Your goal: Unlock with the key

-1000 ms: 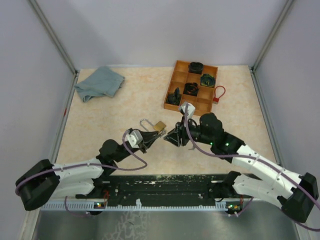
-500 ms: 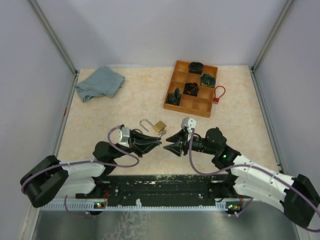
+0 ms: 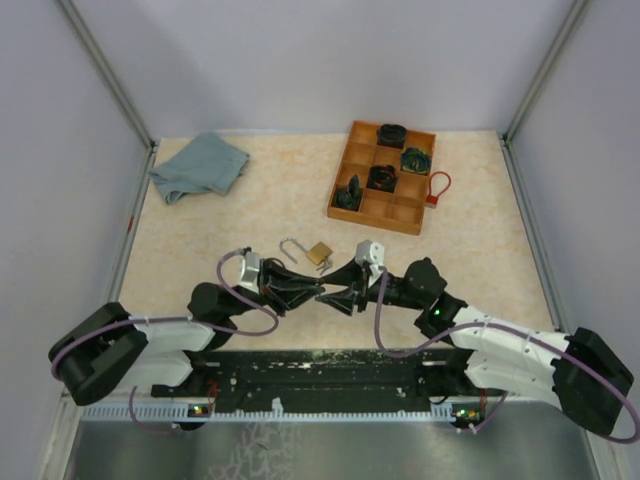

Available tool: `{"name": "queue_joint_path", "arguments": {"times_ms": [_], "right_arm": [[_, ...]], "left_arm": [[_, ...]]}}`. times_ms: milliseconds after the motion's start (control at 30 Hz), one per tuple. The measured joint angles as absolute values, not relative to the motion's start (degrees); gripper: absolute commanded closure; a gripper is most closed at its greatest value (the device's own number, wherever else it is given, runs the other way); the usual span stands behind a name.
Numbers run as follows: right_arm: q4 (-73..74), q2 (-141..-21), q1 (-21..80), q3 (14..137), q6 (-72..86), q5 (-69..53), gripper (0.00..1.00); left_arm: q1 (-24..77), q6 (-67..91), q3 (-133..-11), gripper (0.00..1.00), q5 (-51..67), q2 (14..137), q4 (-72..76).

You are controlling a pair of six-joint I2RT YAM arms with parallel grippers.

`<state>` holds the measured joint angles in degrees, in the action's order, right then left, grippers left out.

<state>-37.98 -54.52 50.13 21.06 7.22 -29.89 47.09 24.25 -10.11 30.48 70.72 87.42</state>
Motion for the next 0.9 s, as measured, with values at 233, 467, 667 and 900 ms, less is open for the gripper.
{"name": "queue_joint_path", "arguments": {"times_ms": [233, 467, 667, 900], "right_arm": [[-41.60, -54.57, 51.09, 17.34, 5.93, -28.10, 0.56], [-49.76, -57.93, 52.84, 16.78, 4.10, -24.97, 0.60], [-56.71, -61.14, 53.93, 15.38, 3.99, -22.57, 0.76], [-59.24, -59.92, 54.30, 13.39, 2.09, -18.57, 1.00]], "left_arm": [[47.09, 24.27, -10.22, 0.97, 30.48, 70.59, 87.39], [47.66, 24.67, -10.48, 0.97, 29.52, 70.52, 87.39], [49.78, 24.43, -10.48, 0.95, 25.78, 70.63, 87.37], [50.78, 25.50, -9.61, 0.84, 20.62, 70.78, 87.48]]}}
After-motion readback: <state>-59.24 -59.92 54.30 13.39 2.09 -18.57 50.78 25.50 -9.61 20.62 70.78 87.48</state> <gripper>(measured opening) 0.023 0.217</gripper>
